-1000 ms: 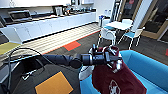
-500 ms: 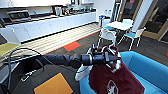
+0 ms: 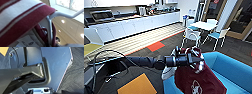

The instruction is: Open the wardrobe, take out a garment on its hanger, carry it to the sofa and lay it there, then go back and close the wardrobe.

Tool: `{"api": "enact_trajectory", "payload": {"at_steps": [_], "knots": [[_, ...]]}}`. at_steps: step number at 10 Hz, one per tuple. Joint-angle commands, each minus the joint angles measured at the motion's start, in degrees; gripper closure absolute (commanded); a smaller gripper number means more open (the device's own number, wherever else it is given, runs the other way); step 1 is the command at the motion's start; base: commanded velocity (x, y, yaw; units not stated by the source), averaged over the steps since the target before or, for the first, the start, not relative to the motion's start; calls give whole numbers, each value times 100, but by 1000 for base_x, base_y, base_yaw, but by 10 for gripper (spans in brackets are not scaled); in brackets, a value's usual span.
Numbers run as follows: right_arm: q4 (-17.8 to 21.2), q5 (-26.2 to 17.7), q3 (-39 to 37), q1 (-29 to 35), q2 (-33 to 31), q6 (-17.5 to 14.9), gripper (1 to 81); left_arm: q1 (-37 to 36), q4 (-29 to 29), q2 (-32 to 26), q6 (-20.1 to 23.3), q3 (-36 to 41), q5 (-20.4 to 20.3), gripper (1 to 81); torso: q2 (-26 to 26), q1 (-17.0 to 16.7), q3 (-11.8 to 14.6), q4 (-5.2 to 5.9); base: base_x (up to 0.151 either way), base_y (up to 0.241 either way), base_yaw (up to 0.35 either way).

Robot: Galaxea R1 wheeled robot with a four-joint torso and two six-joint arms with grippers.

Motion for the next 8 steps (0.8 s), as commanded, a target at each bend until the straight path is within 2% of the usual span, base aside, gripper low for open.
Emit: {"api": "enact_trajectory", "payload": {"at_steps": [1,3,8], "knots": [[35,-350,31,37,26,-6,10,-899,215,98,73,102,-507,811,0,0,0,0,0,0,0],[35,-351,31,37,26,-6,10,-786,364,308,73,-231,-148,811,0,0,0,0,0,0,0],[26,-351,40,73,26,-6,10,-31,997,1019,64,-1777,406,811,0,0,0,0,0,0,0]]}}
